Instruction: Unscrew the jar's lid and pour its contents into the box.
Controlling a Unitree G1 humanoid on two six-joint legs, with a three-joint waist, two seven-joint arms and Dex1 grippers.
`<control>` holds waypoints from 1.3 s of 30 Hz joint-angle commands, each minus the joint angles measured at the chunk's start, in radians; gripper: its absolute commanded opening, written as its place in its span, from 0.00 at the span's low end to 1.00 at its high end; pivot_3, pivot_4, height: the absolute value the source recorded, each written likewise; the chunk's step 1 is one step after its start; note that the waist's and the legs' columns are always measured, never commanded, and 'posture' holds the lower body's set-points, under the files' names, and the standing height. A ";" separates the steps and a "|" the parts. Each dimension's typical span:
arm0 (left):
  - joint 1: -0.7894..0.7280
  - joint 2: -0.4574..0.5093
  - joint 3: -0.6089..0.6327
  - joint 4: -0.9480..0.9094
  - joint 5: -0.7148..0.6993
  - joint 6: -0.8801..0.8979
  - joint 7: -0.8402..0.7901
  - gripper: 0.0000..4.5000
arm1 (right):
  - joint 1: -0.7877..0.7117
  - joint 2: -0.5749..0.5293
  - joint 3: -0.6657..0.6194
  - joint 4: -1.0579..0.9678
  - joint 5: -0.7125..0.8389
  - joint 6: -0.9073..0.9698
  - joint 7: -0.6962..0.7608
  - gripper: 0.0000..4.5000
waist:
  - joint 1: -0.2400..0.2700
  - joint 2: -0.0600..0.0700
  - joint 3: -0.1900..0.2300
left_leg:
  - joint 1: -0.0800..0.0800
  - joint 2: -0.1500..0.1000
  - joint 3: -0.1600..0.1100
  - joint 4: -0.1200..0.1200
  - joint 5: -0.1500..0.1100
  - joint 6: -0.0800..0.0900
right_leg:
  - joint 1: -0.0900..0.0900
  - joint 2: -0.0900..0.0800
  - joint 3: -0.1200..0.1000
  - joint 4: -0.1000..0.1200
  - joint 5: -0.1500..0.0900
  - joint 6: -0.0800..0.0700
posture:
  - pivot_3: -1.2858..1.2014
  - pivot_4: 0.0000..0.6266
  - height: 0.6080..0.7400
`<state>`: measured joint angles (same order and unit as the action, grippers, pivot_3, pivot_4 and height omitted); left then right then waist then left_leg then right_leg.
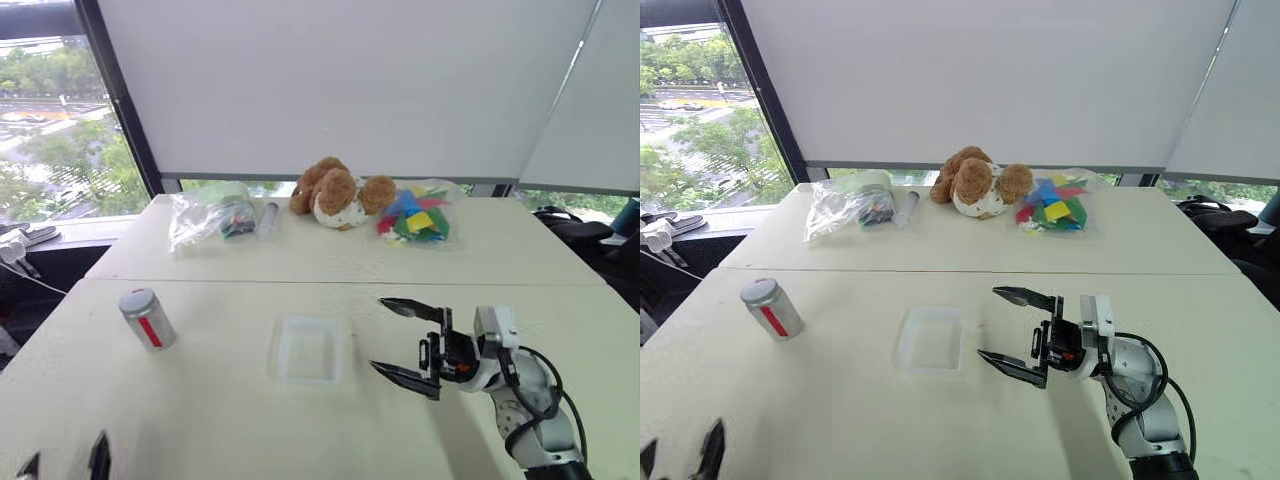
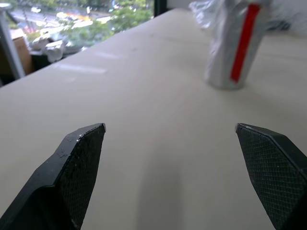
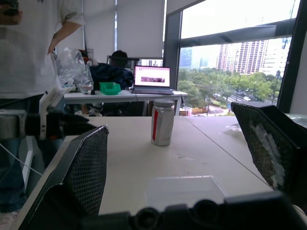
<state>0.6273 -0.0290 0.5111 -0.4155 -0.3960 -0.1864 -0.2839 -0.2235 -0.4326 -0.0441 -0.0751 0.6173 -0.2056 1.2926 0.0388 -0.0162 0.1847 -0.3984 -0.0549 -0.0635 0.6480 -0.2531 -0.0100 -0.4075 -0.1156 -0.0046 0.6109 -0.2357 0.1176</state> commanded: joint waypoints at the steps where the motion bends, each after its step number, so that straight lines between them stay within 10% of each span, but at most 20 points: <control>1: -0.071 0.011 -0.042 -0.083 0.093 0.023 0.099 0.99 | -0.017 -0.004 -0.012 0.025 -0.004 -0.026 0.023 1.00 | -0.001 0.004 0.000 | 0.000 -0.001 0.000 -0.001 0.001 0.003 | -0.001 0.000 0.000 0.000 0.000 0.000 | 0.52 0.24 1.00; 14: -0.570 0.057 -0.163 0.102 0.377 0.218 0.436 0.99 | -0.043 -0.017 -0.015 0.065 -0.022 -0.023 0.037 1.00 | 0.002 0.006 -0.001 | 0.007 -0.001 -0.001 0.001 0.000 0.004 | 0.005 0.003 0.000 0.003 0.000 0.001 | 0.52 0.24 1.00; 39: -0.823 0.189 -0.151 0.487 0.371 0.141 0.470 0.99 | -0.013 -0.026 -0.019 0.034 -0.028 -0.011 -0.009 1.00 | -0.002 0.005 -0.002 | 0.007 -0.001 0.001 0.000 -0.001 0.002 | 0.002 0.003 0.001 0.004 0.003 0.005 | 0.52 0.24 1.00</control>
<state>-0.1780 0.1402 0.3648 0.0709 -0.0301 -0.0183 0.1921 -0.2328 -0.4460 -0.0504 -0.0008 0.5817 -0.2169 1.2853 0.0365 -0.0109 0.1830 -0.3917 -0.0555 -0.0626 0.6480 -0.2539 -0.0083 -0.4052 -0.1123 -0.0033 0.6154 -0.2330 0.1227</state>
